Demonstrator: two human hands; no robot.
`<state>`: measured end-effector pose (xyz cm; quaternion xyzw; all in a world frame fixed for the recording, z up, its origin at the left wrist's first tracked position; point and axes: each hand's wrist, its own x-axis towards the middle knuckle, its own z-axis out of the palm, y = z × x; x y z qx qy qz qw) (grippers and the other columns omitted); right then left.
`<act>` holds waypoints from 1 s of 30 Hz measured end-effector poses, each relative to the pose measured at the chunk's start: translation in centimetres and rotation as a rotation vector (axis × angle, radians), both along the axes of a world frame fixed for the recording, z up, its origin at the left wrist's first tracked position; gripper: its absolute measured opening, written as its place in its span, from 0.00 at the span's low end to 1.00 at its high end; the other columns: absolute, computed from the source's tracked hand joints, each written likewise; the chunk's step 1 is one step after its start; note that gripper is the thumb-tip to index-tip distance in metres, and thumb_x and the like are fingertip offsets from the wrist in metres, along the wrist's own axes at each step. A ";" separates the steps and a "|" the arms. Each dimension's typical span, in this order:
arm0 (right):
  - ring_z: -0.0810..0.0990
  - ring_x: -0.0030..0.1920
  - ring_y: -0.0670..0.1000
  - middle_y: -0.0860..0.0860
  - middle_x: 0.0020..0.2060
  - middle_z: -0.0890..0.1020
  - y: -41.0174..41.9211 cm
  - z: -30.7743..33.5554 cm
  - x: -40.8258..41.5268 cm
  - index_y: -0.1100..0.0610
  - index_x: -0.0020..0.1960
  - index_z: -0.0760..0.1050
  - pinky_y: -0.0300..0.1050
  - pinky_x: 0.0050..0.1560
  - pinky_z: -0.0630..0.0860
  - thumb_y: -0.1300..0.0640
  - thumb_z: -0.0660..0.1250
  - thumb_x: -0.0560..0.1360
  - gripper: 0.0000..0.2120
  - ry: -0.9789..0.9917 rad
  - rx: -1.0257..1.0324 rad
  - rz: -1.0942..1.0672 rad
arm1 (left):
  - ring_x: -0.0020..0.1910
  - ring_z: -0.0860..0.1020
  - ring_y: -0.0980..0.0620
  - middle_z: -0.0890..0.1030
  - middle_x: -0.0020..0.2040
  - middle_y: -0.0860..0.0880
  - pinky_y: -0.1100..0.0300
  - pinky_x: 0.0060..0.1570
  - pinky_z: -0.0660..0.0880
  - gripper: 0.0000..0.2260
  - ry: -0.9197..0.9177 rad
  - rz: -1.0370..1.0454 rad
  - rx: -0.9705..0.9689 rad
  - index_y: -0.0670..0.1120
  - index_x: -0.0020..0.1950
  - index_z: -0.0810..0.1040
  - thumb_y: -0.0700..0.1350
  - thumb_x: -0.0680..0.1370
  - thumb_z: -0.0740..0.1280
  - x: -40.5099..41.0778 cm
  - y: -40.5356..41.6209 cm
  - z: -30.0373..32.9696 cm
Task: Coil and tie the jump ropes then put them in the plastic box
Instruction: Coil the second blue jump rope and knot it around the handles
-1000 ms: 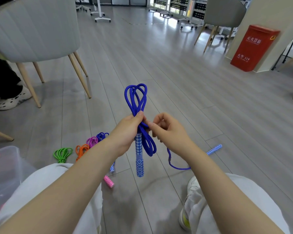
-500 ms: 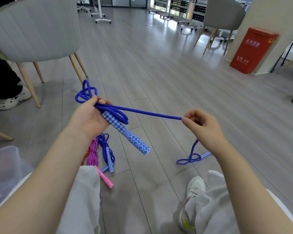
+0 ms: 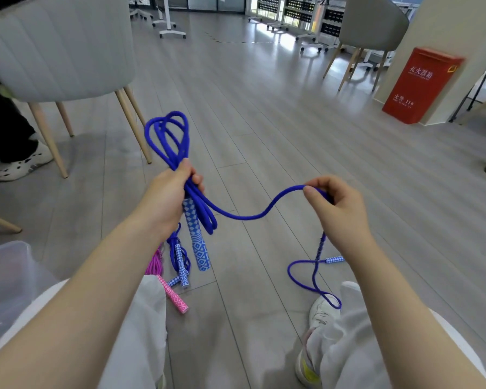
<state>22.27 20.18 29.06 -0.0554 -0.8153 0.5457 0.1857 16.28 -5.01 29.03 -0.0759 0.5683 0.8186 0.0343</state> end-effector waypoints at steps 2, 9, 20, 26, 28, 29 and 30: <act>0.72 0.32 0.42 0.43 0.32 0.78 -1.1 -0.2 0.0 0.48 0.42 0.79 0.33 0.34 0.69 0.57 0.69 0.76 0.06 -0.026 0.008 0.045 | 0.33 0.75 0.52 0.76 0.32 0.51 0.57 0.43 0.76 0.12 0.009 -0.063 -0.104 0.45 0.42 0.71 0.47 0.83 0.58 0.7 1.0 -0.1; 0.73 0.33 0.40 0.44 0.34 0.80 -4.3 -0.6 0.6 0.49 0.43 0.79 0.32 0.36 0.71 0.57 0.68 0.76 0.04 -0.067 0.081 0.219 | 0.43 0.80 0.54 0.85 0.46 0.51 0.61 0.46 0.77 0.12 0.085 -0.251 -0.400 0.46 0.49 0.76 0.50 0.84 0.57 2.9 3.1 0.5; 0.79 0.33 0.44 0.50 0.34 0.82 -5.3 -0.1 1.5 0.56 0.45 0.79 0.33 0.38 0.74 0.66 0.67 0.76 0.06 0.188 -0.042 0.337 | 0.35 0.79 0.48 0.79 0.36 0.46 0.52 0.49 0.78 0.17 0.000 -0.545 -0.153 0.40 0.51 0.77 0.50 0.84 0.54 4.7 5.2 0.3; 0.80 0.39 0.45 0.42 0.37 0.82 -4.5 -0.8 0.8 0.47 0.44 0.78 0.42 0.41 0.77 0.57 0.69 0.76 0.05 0.156 0.165 0.206 | 0.39 0.76 0.50 0.75 0.37 0.48 0.55 0.51 0.76 0.13 -0.019 -0.601 -0.105 0.43 0.52 0.76 0.49 0.83 0.57 4.3 5.0 -0.3; 0.80 0.41 0.46 0.43 0.38 0.82 -4.3 -1.1 0.8 0.48 0.46 0.78 0.46 0.42 0.78 0.55 0.68 0.76 0.02 0.132 0.268 0.190 | 0.40 0.77 0.51 0.75 0.37 0.49 0.57 0.50 0.76 0.10 -0.014 -0.650 -0.186 0.44 0.54 0.78 0.47 0.83 0.59 4.4 4.9 -0.5; 0.79 0.41 0.45 0.43 0.38 0.81 -4.2 -1.3 0.7 0.48 0.47 0.78 0.47 0.43 0.78 0.54 0.68 0.76 0.01 0.116 0.301 0.187 | 0.40 0.78 0.52 0.76 0.37 0.49 0.57 0.50 0.76 0.09 -0.024 -0.663 -0.204 0.45 0.54 0.78 0.46 0.83 0.60 4.4 4.9 -0.6; 0.79 0.41 0.45 0.42 0.38 0.81 -4.2 -1.3 0.7 0.48 0.47 0.77 0.47 0.43 0.78 0.53 0.67 0.76 0.01 0.104 0.321 0.187 | 0.41 0.79 0.51 0.76 0.37 0.49 0.56 0.51 0.76 0.09 -0.037 -0.664 -0.215 0.44 0.55 0.78 0.46 0.82 0.60 4.4 4.9 -0.6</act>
